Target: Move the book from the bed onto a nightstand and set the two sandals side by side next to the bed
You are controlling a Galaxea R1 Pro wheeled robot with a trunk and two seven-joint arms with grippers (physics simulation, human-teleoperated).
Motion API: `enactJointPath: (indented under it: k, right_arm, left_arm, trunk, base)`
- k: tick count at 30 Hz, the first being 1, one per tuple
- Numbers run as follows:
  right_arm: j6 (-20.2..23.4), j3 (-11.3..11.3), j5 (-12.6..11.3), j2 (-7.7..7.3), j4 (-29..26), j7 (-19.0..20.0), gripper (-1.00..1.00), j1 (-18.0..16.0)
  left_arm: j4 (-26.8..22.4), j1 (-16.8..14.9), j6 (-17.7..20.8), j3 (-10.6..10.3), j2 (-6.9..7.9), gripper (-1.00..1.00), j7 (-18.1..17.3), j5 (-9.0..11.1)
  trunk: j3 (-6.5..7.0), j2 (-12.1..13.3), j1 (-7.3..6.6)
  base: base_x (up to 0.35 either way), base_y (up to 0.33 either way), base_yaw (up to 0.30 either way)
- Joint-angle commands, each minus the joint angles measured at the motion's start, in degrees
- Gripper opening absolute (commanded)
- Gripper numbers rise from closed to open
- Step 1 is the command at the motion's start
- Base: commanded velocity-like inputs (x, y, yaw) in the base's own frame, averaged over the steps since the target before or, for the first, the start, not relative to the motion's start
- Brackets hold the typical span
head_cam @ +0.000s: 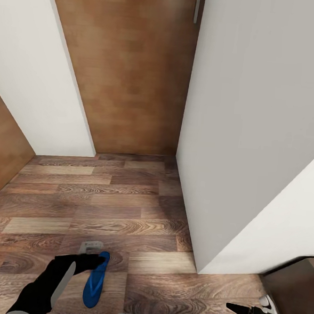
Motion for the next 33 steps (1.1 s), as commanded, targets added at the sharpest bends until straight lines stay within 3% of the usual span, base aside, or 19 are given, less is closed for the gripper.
enactJointPath:
  k: [1,4,8,14,33]
  right_arm:
    - [0.2,0.0,0.0,0.00,0.0,0.1,1.00,0.0]
    - [0.2,0.0,0.0,0.00,0.0,0.1,1.00,0.0]
    - [0.2,0.0,0.0,0.00,0.0,0.1,1.00,0.0]
    - [0.2,0.0,0.0,0.00,0.0,0.2,1.00,0.0]
    - [0.2,-0.1,0.0,0.00,0.0,0.2,1.00,0.0]
  left_arm:
    - [0.2,0.0,-0.1,0.1,-0.01,1.00,0.5,0.4]
    - [1.2,0.0,-3.5,0.0,-0.20,1.00,4.7,0.5]
    - [3.3,0.0,-5.9,-0.1,-0.27,1.00,6.2,0.6]
    - [5.8,0.0,-6.7,-0.1,-0.48,1.00,6.6,0.5]
    - [6.0,0.0,-6.7,-0.2,-0.64,1.00,6.6,0.6]
  trunk:
    - [-0.04,0.0,-0.01]
    - [-0.04,0.0,-0.01]
    - [-0.04,0.0,-0.01]
    - [-1.37,-0.1,0.15]
    - [-5.36,-0.3,0.61]
  base:
    - [0.000,0.000,0.000]
    - [0.000,0.000,0.000]
    - [0.000,0.000,0.000]
    - [0.000,0.000,0.000]
    - [0.000,0.000,0.000]
